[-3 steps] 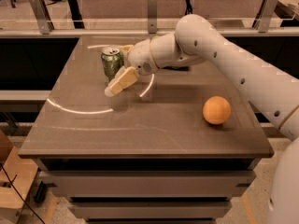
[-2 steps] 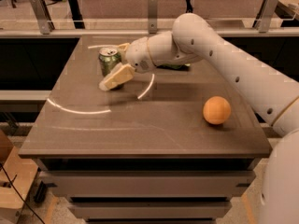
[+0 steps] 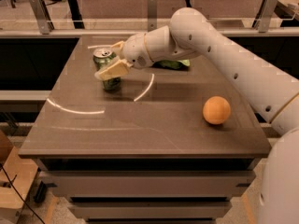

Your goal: Knock green can over

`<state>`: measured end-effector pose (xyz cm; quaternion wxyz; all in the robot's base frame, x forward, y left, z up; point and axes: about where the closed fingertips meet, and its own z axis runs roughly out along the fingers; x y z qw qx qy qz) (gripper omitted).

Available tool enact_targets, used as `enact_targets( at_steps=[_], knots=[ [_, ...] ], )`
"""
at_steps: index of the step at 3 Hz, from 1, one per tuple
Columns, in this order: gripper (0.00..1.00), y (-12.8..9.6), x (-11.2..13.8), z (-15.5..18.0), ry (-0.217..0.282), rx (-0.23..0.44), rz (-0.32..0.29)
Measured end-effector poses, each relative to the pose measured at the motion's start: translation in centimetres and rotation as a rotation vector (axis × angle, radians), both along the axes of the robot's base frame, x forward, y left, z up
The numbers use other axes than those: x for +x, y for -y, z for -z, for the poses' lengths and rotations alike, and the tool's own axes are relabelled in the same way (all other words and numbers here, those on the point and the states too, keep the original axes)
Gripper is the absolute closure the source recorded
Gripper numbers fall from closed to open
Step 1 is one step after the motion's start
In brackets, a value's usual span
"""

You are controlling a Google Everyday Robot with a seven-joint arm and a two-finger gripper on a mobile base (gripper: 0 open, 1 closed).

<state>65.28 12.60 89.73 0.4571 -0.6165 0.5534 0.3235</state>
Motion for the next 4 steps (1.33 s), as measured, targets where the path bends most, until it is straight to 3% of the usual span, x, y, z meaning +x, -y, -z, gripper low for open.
enact_targets(
  at_steps=[1, 2, 4],
  knots=[
    [0.88, 1.4, -0.4, -1.2, 0.041, -0.111, 0.033],
    [1.0, 4.4, -0.7, -2.6, 0.103, -0.298, 0.093],
    [0.59, 9.8, -0.6, -0.3, 0.147, -0.739, 0.174]
  ],
)
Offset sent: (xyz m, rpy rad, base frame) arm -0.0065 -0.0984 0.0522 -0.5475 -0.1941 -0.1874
